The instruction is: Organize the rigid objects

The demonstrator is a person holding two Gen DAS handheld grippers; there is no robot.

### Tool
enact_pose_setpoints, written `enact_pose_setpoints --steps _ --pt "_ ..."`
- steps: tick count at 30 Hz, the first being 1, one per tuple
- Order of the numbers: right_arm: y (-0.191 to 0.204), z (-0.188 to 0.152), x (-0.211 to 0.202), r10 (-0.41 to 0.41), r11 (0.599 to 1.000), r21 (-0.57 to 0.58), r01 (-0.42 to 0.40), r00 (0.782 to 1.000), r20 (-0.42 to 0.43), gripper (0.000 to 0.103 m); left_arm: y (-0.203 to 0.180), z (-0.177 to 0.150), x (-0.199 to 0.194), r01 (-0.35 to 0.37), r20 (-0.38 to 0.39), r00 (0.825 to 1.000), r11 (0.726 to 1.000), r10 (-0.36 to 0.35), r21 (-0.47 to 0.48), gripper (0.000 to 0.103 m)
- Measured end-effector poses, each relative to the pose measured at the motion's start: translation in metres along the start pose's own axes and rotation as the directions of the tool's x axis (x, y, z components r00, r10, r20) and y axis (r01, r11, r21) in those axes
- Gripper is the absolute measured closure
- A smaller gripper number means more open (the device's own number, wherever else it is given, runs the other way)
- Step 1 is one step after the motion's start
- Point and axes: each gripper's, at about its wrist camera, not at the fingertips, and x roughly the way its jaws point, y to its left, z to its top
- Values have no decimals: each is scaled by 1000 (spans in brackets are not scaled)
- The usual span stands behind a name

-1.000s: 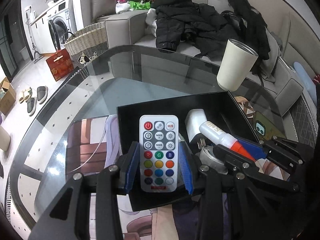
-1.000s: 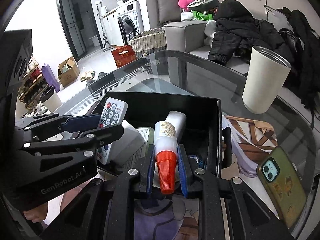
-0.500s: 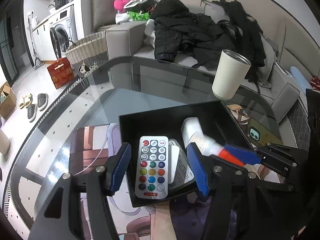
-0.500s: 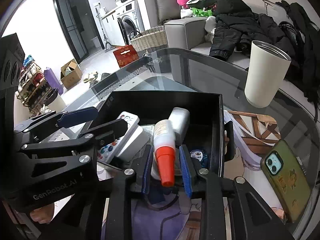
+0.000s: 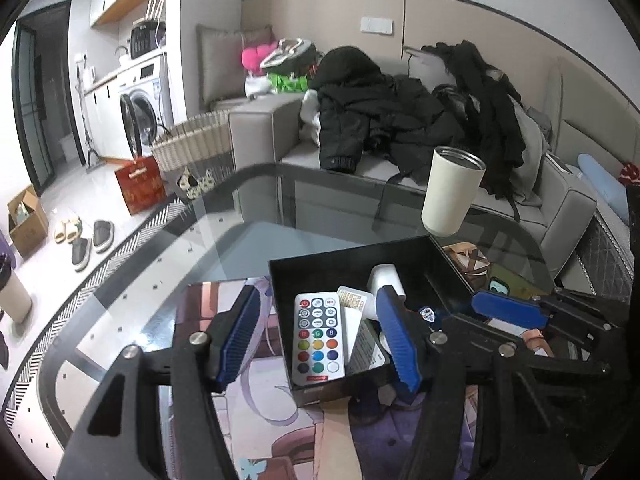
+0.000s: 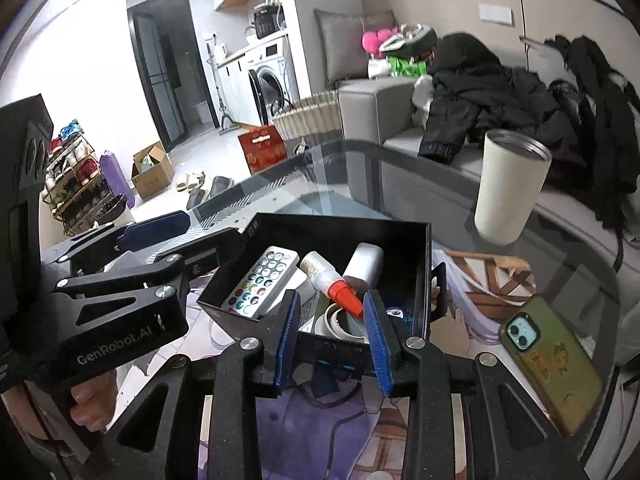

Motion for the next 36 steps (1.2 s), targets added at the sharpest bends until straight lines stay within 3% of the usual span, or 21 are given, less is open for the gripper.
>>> enact_pose_setpoints --steps 6,12,15,20,24,29,31,32,36 --pt "6 -5 -19 -10 999 -33 12 997 73 57 1 -7 -16 -13 54 998 1000 13 -2 40" --pt "6 -10 -33 -9 999 -47 16 991 134 53 0 -14 -28 -22 96 995 1000 22 3 32" --pt "7 -17 -44 -9 998 -58 21 981 196 44 1 -18 -38 -30 147 989 1000 31 -7 21" --pt "7 -26 -54 -1 998 -64 18 968 251 40 -2 -29 -51 -41 210 977 999 39 5 21" --pt "3 -32 -60 1 999 -41 12 957 291 26 -5 -36 -57 -44 237 971 999 39 13 21" --pt "4 -34 -68 -17 998 -42 35 935 354 15 -4 -41 -69 -63 321 945 998 61 -5 20" --pt "6 -37 -72 -29 998 -45 50 920 390 5 -3 -43 -72 -76 343 936 997 79 -22 16" --pt "8 -39 -73 -31 997 -51 56 917 399 4 -2 -44 -73 -80 345 935 996 86 -30 8" --pt "11 -46 -74 -39 997 -49 64 915 403 3 -3 -48 -80 -94 382 918 994 106 -51 5"
